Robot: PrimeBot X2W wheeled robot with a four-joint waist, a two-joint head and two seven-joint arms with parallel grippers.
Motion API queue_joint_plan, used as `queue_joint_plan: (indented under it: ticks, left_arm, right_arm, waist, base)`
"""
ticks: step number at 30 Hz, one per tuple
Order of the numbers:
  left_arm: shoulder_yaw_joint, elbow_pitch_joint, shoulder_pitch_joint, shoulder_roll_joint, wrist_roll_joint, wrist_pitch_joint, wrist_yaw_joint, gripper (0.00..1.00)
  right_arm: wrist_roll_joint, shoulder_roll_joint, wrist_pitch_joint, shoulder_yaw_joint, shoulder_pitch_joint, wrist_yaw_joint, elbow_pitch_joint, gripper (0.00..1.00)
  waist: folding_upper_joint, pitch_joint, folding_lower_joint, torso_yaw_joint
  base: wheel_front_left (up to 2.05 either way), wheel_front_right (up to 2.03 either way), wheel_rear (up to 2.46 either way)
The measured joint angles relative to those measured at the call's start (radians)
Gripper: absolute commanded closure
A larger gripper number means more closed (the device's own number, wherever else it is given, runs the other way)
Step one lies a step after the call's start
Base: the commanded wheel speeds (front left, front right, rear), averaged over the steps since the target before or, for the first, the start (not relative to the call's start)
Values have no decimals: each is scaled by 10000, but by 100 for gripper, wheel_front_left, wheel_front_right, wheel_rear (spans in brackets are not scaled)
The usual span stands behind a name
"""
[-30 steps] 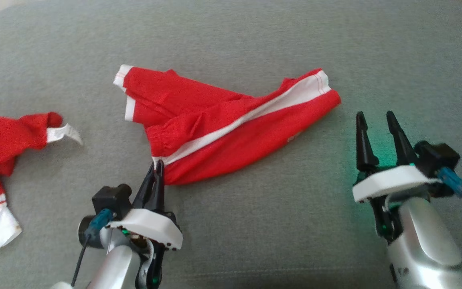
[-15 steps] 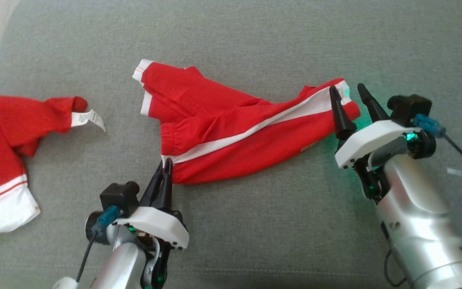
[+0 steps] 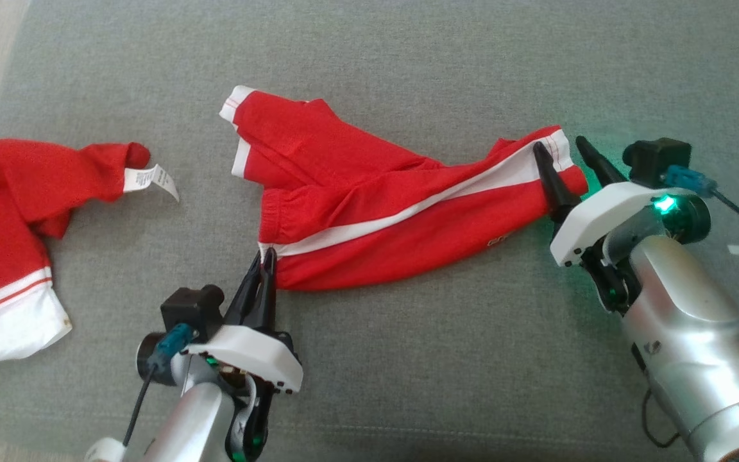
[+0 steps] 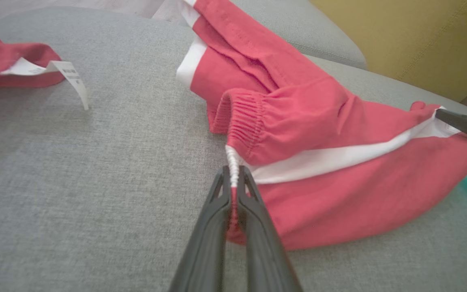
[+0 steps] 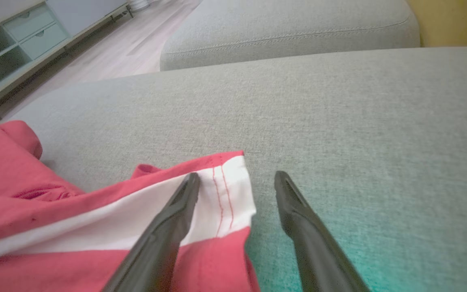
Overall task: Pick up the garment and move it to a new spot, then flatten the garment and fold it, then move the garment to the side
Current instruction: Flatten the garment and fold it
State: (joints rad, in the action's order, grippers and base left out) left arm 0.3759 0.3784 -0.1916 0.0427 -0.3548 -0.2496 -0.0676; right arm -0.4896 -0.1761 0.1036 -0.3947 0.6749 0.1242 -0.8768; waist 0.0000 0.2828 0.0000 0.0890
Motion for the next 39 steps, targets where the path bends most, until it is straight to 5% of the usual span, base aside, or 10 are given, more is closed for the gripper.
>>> queue_joint_plan:
  ticks: [1, 5, 16, 20, 30, 39]
  left_arm:
    - [0, 8, 0, 0, 0, 0, 0, 100]
    - [8, 17, -4, 0, 0, 0, -2, 100]
    - [-477, -213, -131, -2, 117, 0, -8, 100]
    - [-1022, -575, -595, -8, 696, 0, 311, 100]
    - [-1630, -811, -3444, 575, 1868, -2, 1218, 100]
    - [-1540, 711, -6283, 1281, 2575, 203, 1381, 100]
  right_arm:
    - [-31, -54, -6, -151, 47, 0, -52, 21]
    - [-215, -226, -169, -637, 170, 0, -134, 100]
    - [-1058, -274, 972, -1080, 541, 0, 19, 100]
    - [-1524, -272, 1202, -1114, 538, 0, 387, 100]
    - [-2399, -918, 1432, -566, 843, 0, 2213, 100]
    - [-1693, -1189, 1237, -366, 2841, 0, 2529, 100]
  waist:
    - [0, 3, 0, 7]
    - [0, 31, 0, 33]
    - [0, -294, 0, -241]
    - [0, -756, 0, -564]
    - [0, -1706, -1, -1507]
    - [0, -1215, -1, -1953]
  base:
    - [0, 0, 0]
    - [0, 0, 0]
    - [0, 0, 0]
    - [0, 0, 0]
    - [0, 0, 0]
    - [0, 0, 0]
